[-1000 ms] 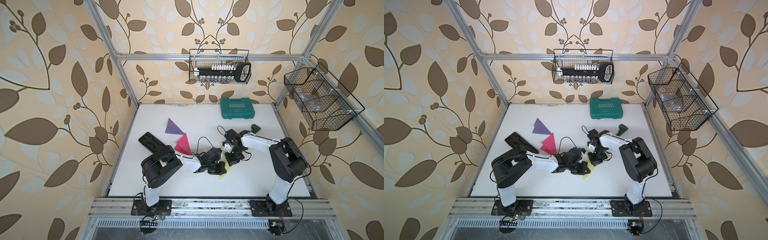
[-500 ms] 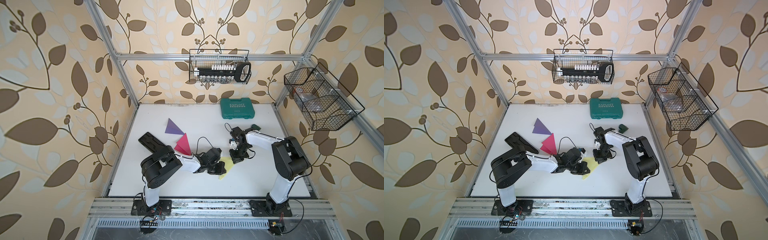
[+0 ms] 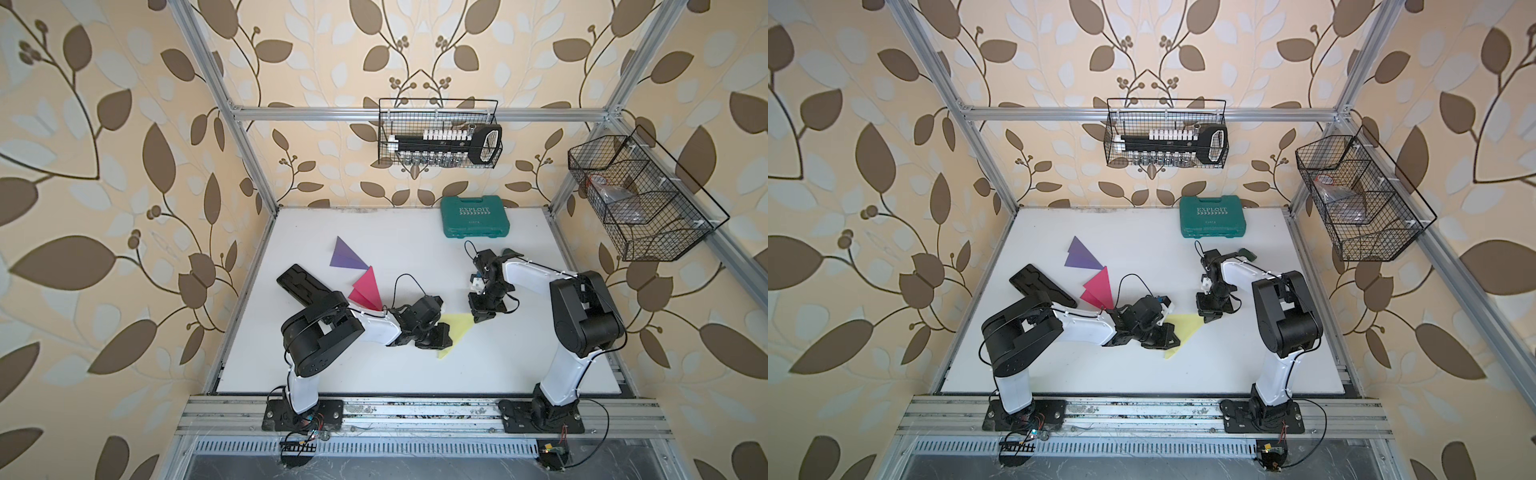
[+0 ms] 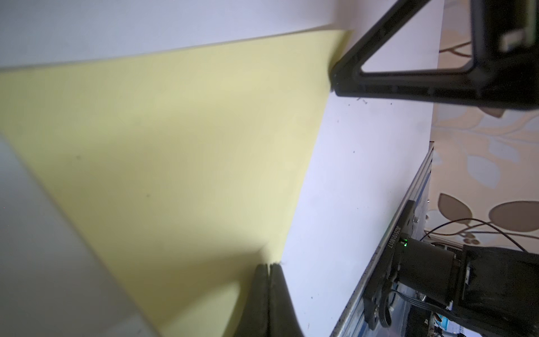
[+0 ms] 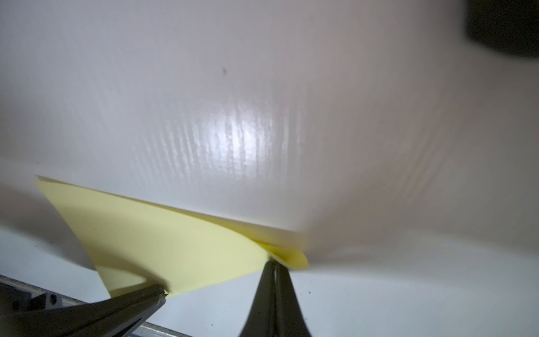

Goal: Fold the square paper diagonally
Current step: Fold the paper at the center of the board.

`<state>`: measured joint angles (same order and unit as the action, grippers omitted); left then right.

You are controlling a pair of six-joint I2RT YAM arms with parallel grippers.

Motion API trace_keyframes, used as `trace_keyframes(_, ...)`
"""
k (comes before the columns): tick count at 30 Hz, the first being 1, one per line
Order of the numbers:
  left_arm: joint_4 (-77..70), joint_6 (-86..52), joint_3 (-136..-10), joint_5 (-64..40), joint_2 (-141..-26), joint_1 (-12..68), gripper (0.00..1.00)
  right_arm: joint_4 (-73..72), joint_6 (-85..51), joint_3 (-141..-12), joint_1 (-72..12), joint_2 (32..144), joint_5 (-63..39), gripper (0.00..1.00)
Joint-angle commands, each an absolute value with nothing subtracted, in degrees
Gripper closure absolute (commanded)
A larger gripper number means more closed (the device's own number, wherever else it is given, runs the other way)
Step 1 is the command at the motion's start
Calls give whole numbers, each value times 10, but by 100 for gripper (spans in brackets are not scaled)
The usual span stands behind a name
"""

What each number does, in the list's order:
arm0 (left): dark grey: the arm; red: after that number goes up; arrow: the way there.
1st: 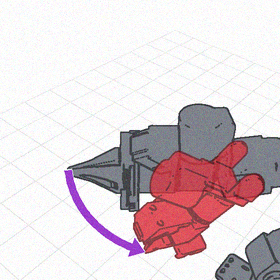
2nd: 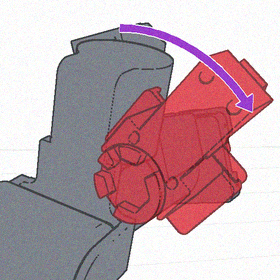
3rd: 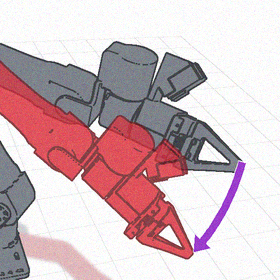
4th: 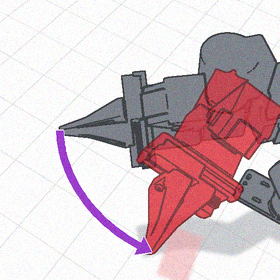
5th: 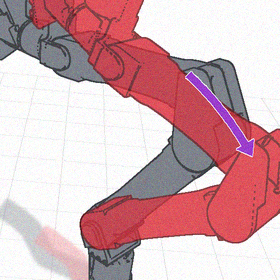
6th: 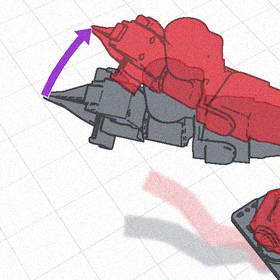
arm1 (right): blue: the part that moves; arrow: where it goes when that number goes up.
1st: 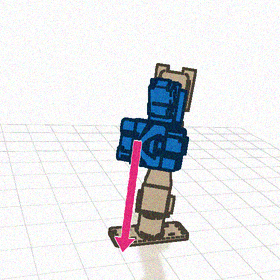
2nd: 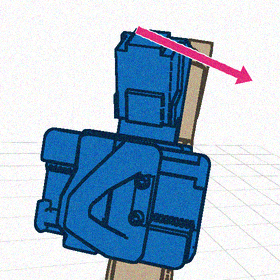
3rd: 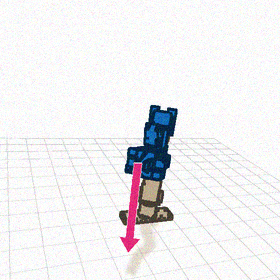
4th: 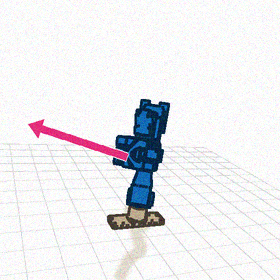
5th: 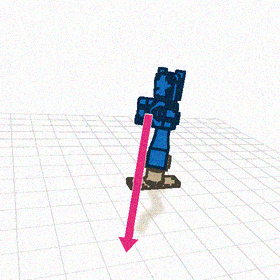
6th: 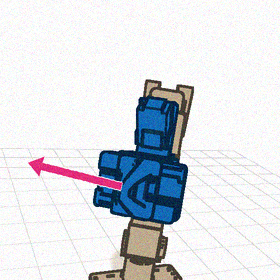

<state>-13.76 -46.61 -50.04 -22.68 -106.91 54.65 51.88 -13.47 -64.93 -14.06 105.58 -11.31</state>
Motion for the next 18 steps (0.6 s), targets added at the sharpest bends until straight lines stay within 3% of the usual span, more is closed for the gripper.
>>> trace_keyframes(1,-18,-451,-477,-200,-1086,542,100,489,-132,-659,-121,1089,-68,100)
trace_keyframes(11,-6,-448,-480,-197,-1082,542,100,493,-130,-694,-81,1098,-102,100)
trace_keyframes(18,1,-452,-490,-192,-1072,542,100,508,-143,-659,-102,997,-119,100)
